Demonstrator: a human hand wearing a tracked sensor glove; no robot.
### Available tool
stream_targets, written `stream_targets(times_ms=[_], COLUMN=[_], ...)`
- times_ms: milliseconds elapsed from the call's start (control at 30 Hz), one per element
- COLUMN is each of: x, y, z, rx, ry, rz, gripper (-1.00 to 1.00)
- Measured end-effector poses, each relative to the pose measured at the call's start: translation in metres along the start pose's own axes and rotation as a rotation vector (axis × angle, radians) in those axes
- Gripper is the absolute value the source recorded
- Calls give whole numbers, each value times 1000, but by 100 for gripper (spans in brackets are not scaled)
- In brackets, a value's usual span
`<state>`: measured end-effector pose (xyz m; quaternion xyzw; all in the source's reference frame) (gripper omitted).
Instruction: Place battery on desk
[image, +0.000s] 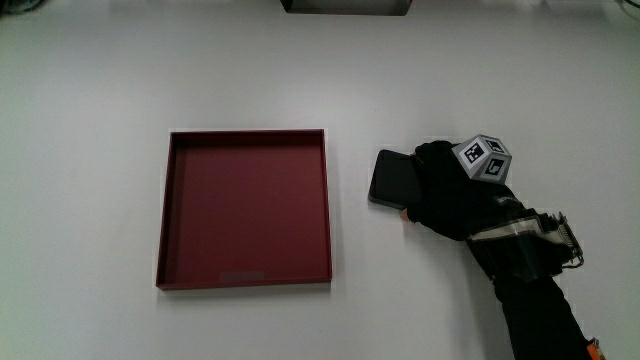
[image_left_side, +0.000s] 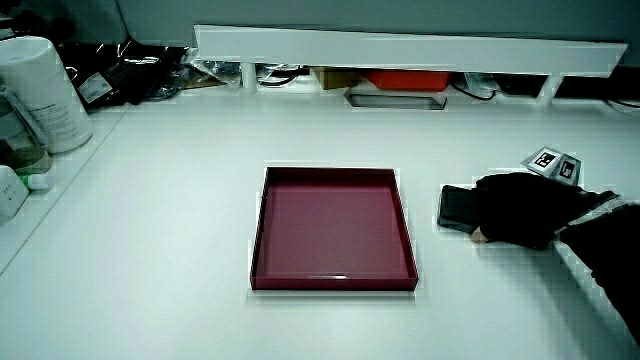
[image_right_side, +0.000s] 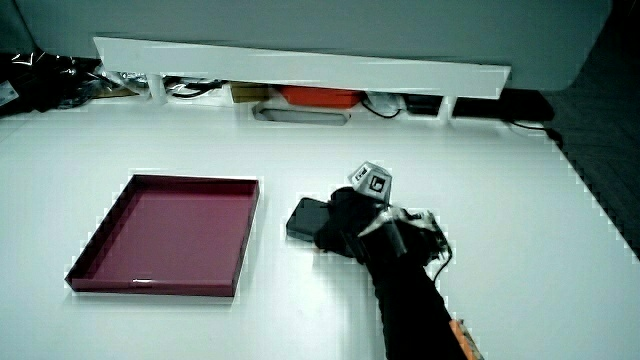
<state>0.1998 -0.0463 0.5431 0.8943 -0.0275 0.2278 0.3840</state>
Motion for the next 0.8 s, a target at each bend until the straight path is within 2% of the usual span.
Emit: stream_targets(times_ms=[67, 100, 167, 267, 333, 400, 500, 533, 567, 600, 633, 667, 700, 767, 800], x=[-1, 1, 0, 2, 1, -9, -30, -38, -46, -54, -60, -72, -81, -97, -99], y=[-1, 0, -1, -1, -5, -16, -33, -41, -48, -55, -60, -71, -79, -97, -102], z=[-1, -2, -2, -4, -1, 7, 13, 14, 14, 14, 12, 13, 12, 9, 3], rx=[-14, -4, -27, -39, -37, -45, -44, -54, -42, -65, -64, -137, -147, -202, -194], ry=[11, -10, -3, -25, -16, 7, -47, -50, -83, -82, -92, -30, -25, -25, -63], rz=[8, -9, -7, -22, -13, 14, 72, 113, 148, 175, 214, 257, 286, 364, 386], gripper=[-42, -47, -58, -74, -84, -95, -100, -100, -100, -100, -100, -100, -100, -100, -100])
